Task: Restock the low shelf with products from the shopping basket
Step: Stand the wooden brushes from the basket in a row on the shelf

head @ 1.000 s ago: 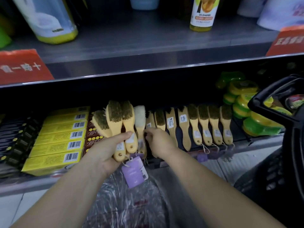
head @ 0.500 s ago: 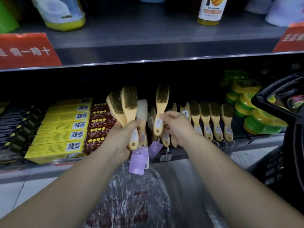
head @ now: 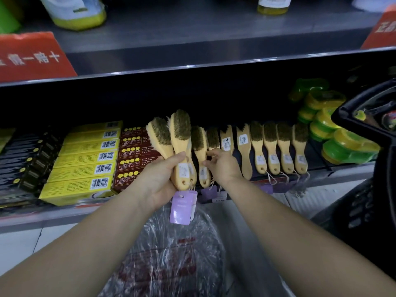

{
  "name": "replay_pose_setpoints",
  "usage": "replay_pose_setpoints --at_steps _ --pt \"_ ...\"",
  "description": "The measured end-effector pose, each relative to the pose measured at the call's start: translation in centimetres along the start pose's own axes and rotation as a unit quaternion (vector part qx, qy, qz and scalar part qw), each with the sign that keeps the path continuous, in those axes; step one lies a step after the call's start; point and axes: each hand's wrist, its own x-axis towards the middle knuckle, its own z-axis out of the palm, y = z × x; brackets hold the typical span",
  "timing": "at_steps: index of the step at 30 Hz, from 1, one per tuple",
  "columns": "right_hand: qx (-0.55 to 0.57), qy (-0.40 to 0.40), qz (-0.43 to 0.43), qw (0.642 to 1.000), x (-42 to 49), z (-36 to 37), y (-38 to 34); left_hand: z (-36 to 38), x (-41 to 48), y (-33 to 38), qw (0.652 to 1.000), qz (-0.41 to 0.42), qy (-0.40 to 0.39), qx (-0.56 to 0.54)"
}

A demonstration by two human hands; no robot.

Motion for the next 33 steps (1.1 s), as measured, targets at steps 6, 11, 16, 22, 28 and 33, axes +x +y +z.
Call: replay_pose_setpoints --at_steps 6,11,16,22,28,33 --pt "0.039 0.035 -0.041 0.998 -0.9 -1.3 -1.5 0.4 0.4 -0.5 0.999 0.020 0.004 0.025" --pt "0.226 -0.222 -0.002 0.949 -2.8 -2.1 -3.6 0.8 1.1 -0.8 0.999 0.043 0.010 0.014" --pt "0.312 -0.227 0.019 0.922 -3.1 -3.3 -2.5 1.3 1.6 -1.2 0.998 0.043 0.030 0.020" --pt "0.235 -0.091 0.071 0.965 -2.0 -3.6 0.1 1.7 1.6 -0.8 0.995 0.018 0.089 -0.032" --pt "0.065 -0.044 0.061 0.995 -0.8 -1.8 1.9 1.4 0.9 -0.5 0.998 0.011 0.060 -0.028" --pt "-0.046 -0.026 0.032 0.998 -0.6 -2.0 2.0 1.3 0.1 -0.6 0.998 -0.007 0.000 0.061"
